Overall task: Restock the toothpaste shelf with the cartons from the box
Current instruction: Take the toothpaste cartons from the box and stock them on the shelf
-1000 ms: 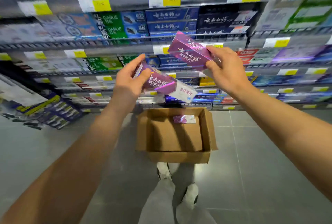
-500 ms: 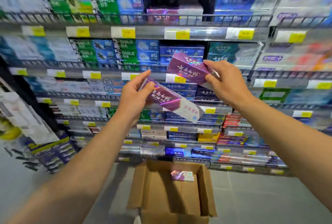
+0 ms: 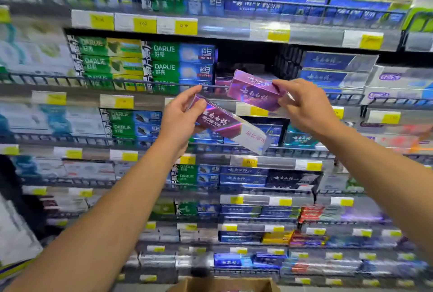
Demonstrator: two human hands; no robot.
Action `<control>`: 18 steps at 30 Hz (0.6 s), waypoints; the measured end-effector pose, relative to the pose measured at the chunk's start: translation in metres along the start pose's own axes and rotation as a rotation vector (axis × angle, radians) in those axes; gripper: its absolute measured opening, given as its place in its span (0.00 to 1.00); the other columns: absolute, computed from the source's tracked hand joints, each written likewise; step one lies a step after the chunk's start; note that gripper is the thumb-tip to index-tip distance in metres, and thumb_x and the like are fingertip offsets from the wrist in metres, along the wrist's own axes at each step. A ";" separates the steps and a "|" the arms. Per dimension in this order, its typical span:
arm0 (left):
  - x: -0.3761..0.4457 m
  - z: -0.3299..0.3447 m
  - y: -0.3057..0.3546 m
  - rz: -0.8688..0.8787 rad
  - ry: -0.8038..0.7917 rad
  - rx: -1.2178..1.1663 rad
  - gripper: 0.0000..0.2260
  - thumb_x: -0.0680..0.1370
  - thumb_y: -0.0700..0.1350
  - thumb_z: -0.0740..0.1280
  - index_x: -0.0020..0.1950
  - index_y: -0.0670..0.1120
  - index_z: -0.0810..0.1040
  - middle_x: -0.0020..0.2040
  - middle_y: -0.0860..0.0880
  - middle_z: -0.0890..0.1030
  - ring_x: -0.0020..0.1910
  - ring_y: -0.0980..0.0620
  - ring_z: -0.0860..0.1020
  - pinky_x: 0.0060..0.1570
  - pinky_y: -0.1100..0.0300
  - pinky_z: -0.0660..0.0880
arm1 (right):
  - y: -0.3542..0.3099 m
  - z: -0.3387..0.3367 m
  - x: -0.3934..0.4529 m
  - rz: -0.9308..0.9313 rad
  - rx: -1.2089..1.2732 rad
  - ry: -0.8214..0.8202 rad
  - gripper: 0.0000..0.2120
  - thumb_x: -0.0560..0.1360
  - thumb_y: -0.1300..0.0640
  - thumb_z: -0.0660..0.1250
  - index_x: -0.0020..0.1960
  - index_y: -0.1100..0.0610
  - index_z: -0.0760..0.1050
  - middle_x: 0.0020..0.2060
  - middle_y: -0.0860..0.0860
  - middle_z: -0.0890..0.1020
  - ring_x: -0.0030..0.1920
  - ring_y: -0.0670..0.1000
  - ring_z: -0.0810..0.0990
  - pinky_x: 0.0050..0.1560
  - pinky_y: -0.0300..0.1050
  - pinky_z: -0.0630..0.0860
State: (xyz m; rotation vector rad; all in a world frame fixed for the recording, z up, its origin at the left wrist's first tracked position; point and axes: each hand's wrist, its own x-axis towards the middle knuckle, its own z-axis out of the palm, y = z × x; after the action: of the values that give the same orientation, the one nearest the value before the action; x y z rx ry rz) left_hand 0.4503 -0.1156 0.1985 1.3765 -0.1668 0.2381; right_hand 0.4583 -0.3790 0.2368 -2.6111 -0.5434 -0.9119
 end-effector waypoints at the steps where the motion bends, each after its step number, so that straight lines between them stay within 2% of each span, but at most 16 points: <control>1: 0.007 -0.003 0.002 0.000 -0.005 -0.011 0.15 0.79 0.40 0.64 0.64 0.52 0.76 0.59 0.52 0.78 0.45 0.55 0.81 0.48 0.47 0.80 | -0.003 0.000 0.008 0.007 -0.002 0.020 0.13 0.74 0.65 0.64 0.57 0.58 0.78 0.47 0.56 0.81 0.51 0.58 0.76 0.48 0.49 0.70; 5: 0.036 -0.010 0.008 0.013 -0.028 -0.006 0.16 0.79 0.40 0.64 0.66 0.50 0.75 0.61 0.50 0.78 0.41 0.58 0.81 0.43 0.52 0.80 | -0.005 0.005 0.042 0.005 -0.073 0.050 0.13 0.75 0.65 0.64 0.58 0.59 0.78 0.51 0.57 0.82 0.55 0.61 0.77 0.54 0.53 0.72; 8: 0.052 -0.015 0.011 0.009 -0.026 -0.005 0.15 0.79 0.41 0.65 0.65 0.51 0.75 0.60 0.51 0.78 0.43 0.57 0.81 0.44 0.51 0.81 | 0.008 0.013 0.070 0.054 -0.109 0.035 0.18 0.75 0.62 0.64 0.64 0.54 0.77 0.56 0.55 0.81 0.59 0.60 0.76 0.58 0.55 0.73; 10: 0.058 -0.019 0.012 0.007 -0.024 -0.004 0.15 0.79 0.41 0.64 0.65 0.52 0.76 0.60 0.51 0.78 0.46 0.55 0.81 0.42 0.53 0.81 | 0.018 0.020 0.085 0.069 -0.112 0.012 0.19 0.75 0.62 0.64 0.65 0.52 0.76 0.58 0.54 0.80 0.60 0.59 0.76 0.59 0.55 0.73; 18: 0.076 -0.016 0.007 -0.033 0.053 -0.036 0.13 0.80 0.41 0.64 0.62 0.53 0.77 0.56 0.53 0.80 0.49 0.53 0.81 0.54 0.40 0.77 | 0.048 0.047 0.135 0.065 -0.146 -0.136 0.19 0.77 0.58 0.62 0.67 0.50 0.74 0.61 0.54 0.79 0.62 0.59 0.76 0.59 0.55 0.74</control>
State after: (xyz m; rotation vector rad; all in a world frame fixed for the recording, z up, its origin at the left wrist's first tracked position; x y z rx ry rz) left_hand 0.5213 -0.0937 0.2212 1.3345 -0.1036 0.2426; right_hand 0.6021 -0.3685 0.2801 -2.8204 -0.4367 -0.7855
